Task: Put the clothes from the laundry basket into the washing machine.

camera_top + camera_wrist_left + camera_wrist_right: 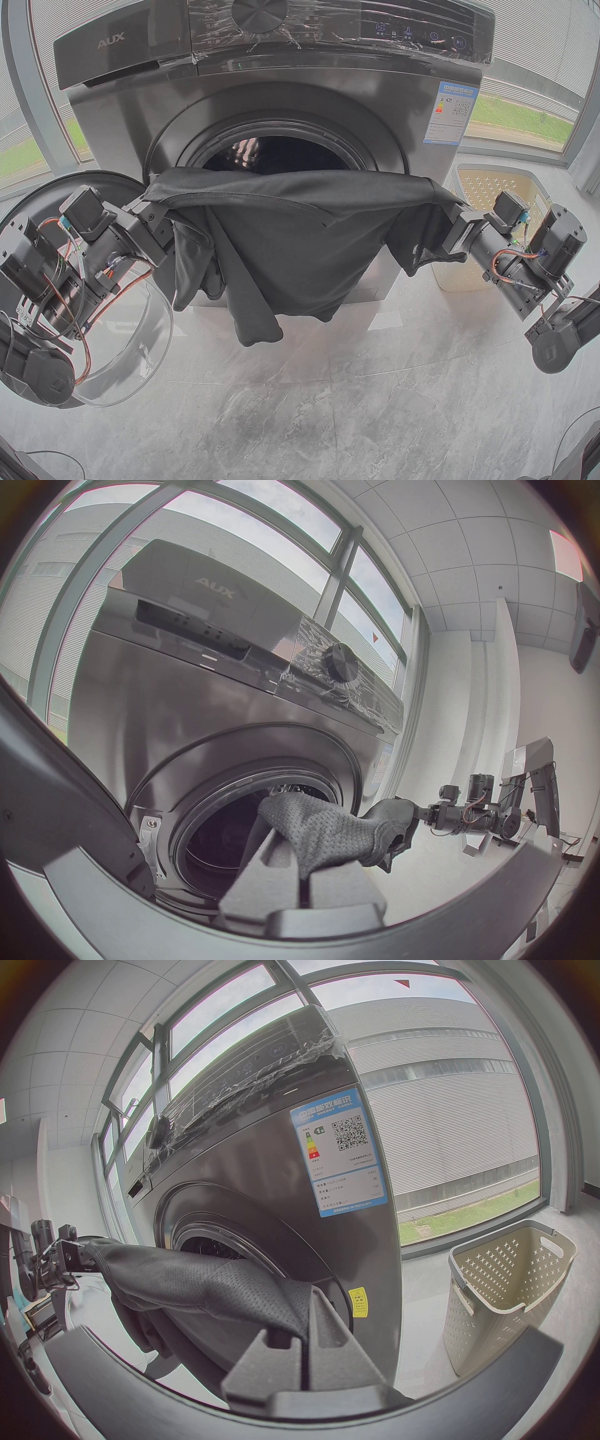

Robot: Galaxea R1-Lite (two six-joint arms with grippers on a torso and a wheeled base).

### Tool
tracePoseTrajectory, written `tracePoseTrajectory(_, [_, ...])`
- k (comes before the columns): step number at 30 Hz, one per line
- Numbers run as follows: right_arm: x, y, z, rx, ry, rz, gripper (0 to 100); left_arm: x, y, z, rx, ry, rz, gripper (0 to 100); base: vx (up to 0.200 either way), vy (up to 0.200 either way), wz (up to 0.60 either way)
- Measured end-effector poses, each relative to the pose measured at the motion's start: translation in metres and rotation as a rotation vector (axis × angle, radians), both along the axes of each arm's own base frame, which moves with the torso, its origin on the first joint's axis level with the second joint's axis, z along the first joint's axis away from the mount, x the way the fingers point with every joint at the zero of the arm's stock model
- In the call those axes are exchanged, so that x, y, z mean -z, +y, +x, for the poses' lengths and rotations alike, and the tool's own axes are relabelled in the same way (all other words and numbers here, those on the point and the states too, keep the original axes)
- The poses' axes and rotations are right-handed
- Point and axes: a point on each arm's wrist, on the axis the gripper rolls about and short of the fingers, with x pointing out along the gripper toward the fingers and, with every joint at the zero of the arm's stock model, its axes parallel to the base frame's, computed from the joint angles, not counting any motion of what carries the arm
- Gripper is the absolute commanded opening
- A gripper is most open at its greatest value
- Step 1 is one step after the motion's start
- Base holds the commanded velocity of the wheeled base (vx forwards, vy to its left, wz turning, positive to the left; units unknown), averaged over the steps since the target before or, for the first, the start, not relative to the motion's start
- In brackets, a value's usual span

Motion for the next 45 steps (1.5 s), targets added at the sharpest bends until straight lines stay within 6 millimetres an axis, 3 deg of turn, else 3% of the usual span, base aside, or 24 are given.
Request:
tracePoseTrajectory(25, [-0.008, -0.007, 0.000, 0.022, -0.023, 0.011, 0, 0.013, -0.011, 0.006, 0.034, 0.041, 0.024, 0, 0.000, 0.000, 0.00])
tracePoseTrajectory(29, [-0.002, -0.005, -0.003, 0.010, 0.001, 0.004, 0, 0.016, -0.020, 0.005, 0.068, 0.052, 0.029, 0, 0.000, 0.000, 0.00])
tracePoseTrajectory(36, [0.029, 0.009, -0.016, -0.058, 0.113, -0.045, 0, 0.021, -0.043, 0.002, 0.143, 0.065, 0.035, 0, 0.000, 0.000, 0.00])
tracePoseTrajectory(37, [0.034, 0.013, -0.019, -0.075, 0.128, -0.054, 100, 0.021, -0.046, 0.003, 0.150, 0.066, 0.036, 0, 0.000, 0.000, 0.00])
tracePoseTrajectory(45, [0.089, 0.039, -0.038, -0.187, 0.320, -0.168, 100, 0.021, -0.060, 0.008, 0.157, 0.054, 0.035, 0, 0.000, 0.000, 0.00])
